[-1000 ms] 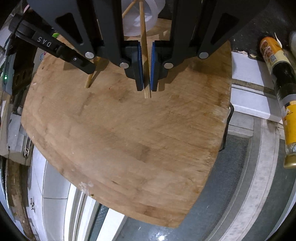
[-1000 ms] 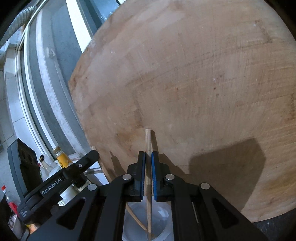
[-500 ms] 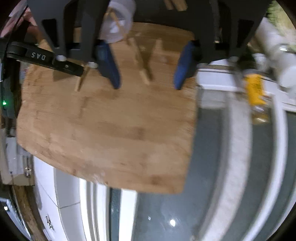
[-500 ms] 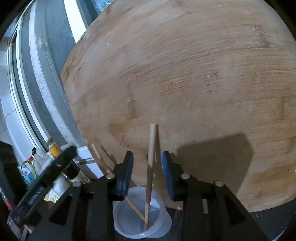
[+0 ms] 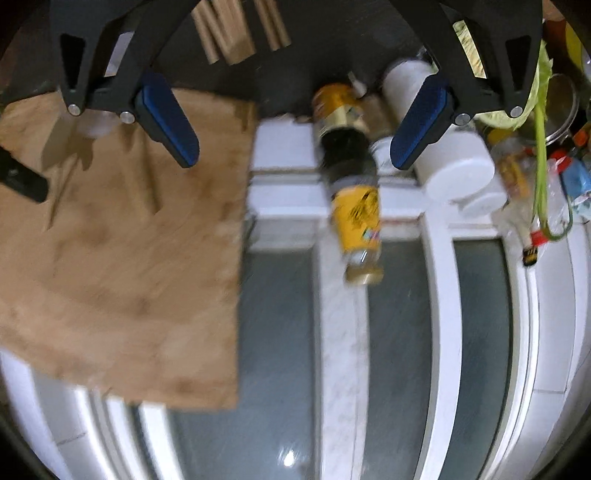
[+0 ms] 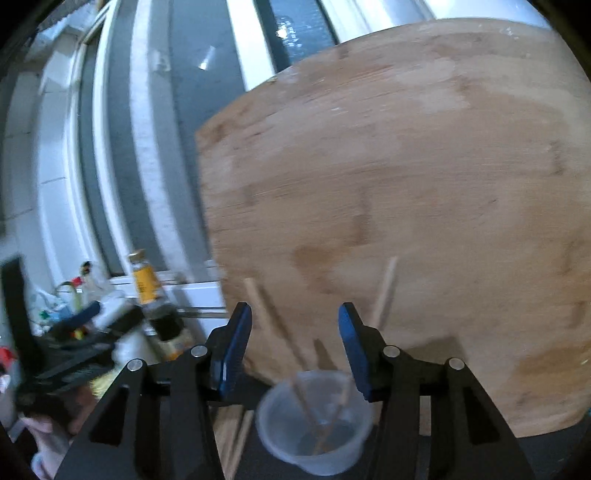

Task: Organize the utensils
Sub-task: 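Open the right tool to drop the chopstick into the clear cup, then lower the right tool to the chopsticks and grasp another chopstick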

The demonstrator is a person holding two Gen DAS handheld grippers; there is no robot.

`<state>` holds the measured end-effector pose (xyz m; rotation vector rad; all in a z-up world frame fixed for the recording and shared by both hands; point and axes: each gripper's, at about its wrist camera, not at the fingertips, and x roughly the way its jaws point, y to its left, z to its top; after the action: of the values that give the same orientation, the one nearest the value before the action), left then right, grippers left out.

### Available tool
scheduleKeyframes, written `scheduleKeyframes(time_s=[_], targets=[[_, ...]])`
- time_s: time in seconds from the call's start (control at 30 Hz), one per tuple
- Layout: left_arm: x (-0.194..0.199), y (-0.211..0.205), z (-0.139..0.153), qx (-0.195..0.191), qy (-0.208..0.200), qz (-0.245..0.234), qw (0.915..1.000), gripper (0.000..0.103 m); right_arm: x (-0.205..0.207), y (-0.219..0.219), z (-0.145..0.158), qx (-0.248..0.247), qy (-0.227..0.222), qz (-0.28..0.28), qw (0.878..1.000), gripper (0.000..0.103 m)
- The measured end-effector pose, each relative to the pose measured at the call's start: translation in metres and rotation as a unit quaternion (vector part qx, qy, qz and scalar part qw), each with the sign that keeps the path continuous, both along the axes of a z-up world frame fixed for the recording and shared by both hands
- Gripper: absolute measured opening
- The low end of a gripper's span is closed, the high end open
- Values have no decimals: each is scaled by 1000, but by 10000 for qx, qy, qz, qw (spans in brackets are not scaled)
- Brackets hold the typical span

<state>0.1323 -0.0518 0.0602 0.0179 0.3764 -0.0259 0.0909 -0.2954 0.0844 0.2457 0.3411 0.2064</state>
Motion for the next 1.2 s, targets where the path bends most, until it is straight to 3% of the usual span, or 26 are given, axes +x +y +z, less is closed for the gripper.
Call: scheduleKeyframes(time_s=[0.13,0.2,0.3,0.4,0.53,0.6,0.73,0.77,0.93,1.1,1.2], targets=[[3,13,-9,-91,68,451,9989,103,9,22,-11,-151,94,218,9996,31],[4,21,-8,-259,77,431,9987,103,10,33,-14,-257,105,488,9984,20],[5,34,-10,-471,100,496,9976,103,7,45,-17,-464,38,664,9967,20],[9,42,-14,-334,144,757,9965,103,9,52,-23,-431,164,807,9957,20],[23,46,-25,-337,783,521,9950,103,13,56,-32,-382,413,1049,9929,20],[32,46,-34,-283,1136,528,9917,97,14,62,-38,-479,470,1072,9920,20],[46,41,-52,-79,1715,537,9837,64,17,75,-47,-589,691,1261,9879,20],[51,40,-58,-117,1896,488,9806,56,18,78,-49,-592,756,1327,9865,20],[69,35,-88,-437,2807,92,9588,37,25,95,-65,-708,1125,1523,9794,20],[76,20,-107,-266,3134,-21,9493,36,38,107,-88,-923,1628,1448,9716,20],[79,13,-114,-195,3241,-134,9457,30,45,110,-100,-965,1852,1437,9673,20]])
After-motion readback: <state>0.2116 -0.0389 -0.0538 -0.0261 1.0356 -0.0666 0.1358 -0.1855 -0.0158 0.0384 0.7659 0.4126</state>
